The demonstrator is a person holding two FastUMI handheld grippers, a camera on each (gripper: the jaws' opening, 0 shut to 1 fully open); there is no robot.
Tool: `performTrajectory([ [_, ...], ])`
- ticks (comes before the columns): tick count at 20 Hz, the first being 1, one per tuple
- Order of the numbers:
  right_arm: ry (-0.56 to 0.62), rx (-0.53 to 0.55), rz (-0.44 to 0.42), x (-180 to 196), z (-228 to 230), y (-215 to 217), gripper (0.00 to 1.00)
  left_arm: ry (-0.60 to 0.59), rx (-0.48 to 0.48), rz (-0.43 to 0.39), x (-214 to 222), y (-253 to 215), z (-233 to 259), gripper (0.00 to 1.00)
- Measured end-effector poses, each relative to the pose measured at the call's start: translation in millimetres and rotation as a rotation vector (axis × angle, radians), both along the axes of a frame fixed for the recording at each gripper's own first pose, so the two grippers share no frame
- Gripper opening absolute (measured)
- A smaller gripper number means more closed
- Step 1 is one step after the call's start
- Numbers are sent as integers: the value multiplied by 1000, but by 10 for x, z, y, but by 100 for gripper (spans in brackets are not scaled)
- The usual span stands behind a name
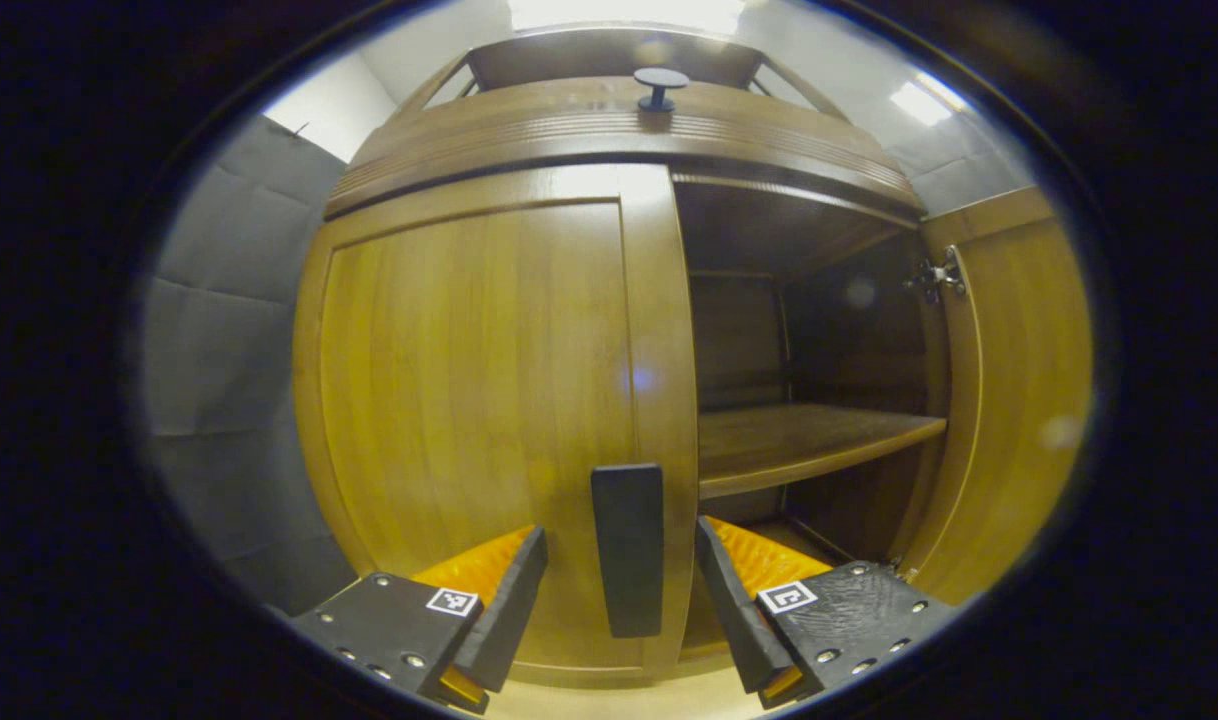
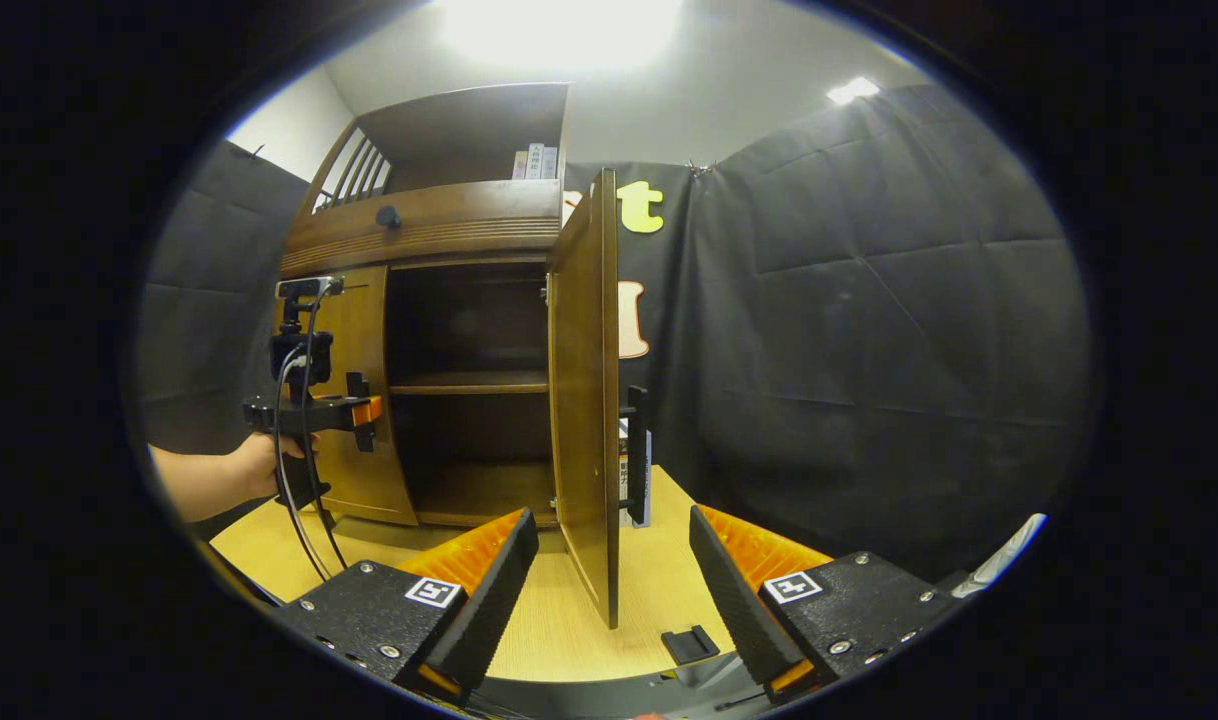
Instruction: Open the right door of the double-door shoe cabinet with the right hand, and open the left door with the left hand.
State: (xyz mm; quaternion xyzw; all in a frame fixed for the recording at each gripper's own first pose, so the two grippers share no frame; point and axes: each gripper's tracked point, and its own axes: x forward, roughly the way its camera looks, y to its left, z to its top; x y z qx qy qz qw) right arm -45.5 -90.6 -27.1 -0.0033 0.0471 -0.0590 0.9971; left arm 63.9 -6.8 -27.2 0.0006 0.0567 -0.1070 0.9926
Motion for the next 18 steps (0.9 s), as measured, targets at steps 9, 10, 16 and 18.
performTrajectory([
  [9, 21, 12, 33, -1, -71, 43, 94, 48, -7, 2, -12, 28, -62, 28],
  [10, 18, 9, 35, 8, -84, 39, 94, 50, -13, 4, -20, 22, -39, 29],
  [16, 8, 13, 57, 8, -48, 99, 94, 50, -38, -20, -191, 34, 14, 24],
  [18, 8, 17, 77, 35, -59, 166, 94, 48, -40, -27, -278, 67, 31, 12],
])
